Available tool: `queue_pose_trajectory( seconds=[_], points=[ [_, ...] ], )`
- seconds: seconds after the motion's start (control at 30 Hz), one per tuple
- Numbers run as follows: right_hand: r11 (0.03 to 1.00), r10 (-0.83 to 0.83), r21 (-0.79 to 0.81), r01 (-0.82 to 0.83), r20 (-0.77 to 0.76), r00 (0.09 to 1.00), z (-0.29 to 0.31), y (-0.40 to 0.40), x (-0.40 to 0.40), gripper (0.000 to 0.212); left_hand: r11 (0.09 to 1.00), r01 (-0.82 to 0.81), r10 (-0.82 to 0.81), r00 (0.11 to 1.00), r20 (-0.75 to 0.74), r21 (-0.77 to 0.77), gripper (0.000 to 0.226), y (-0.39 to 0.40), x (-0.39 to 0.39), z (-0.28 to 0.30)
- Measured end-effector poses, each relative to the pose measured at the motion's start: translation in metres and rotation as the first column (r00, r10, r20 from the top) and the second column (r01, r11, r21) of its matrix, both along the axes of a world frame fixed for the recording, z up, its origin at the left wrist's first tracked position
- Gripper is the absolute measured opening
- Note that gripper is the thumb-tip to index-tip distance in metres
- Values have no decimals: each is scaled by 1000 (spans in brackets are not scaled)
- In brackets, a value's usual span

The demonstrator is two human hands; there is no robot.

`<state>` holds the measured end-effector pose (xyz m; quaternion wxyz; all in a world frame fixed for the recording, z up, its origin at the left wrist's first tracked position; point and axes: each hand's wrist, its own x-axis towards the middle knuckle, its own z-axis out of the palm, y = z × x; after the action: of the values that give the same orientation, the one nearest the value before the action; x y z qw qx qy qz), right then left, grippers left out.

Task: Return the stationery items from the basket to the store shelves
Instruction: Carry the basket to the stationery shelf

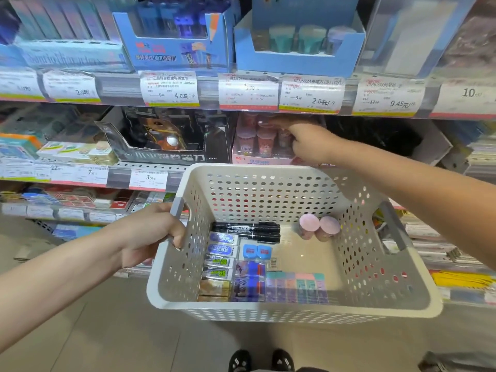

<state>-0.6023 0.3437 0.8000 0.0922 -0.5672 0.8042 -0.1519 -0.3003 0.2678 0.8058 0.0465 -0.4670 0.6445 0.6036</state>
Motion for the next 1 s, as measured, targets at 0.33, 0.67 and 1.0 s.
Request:
queue_pose_trajectory(
  seconds=[0.33,0.67,1.0],
  points=[
    [798,580,387,-462,-283,764,2,82,59,21,1000,9,-9,1000,-9,-11,55,-4,-6,1],
    [578,699,786,-217,-341,629,-31,65,55,23,999,53,-54,998,-15,-5,60,-4,-8,7],
    [594,719,766,-246,-369,589,-37,64,50,27,998,64,-64,998,-15,5,54,-5,-9,7]
  ],
)
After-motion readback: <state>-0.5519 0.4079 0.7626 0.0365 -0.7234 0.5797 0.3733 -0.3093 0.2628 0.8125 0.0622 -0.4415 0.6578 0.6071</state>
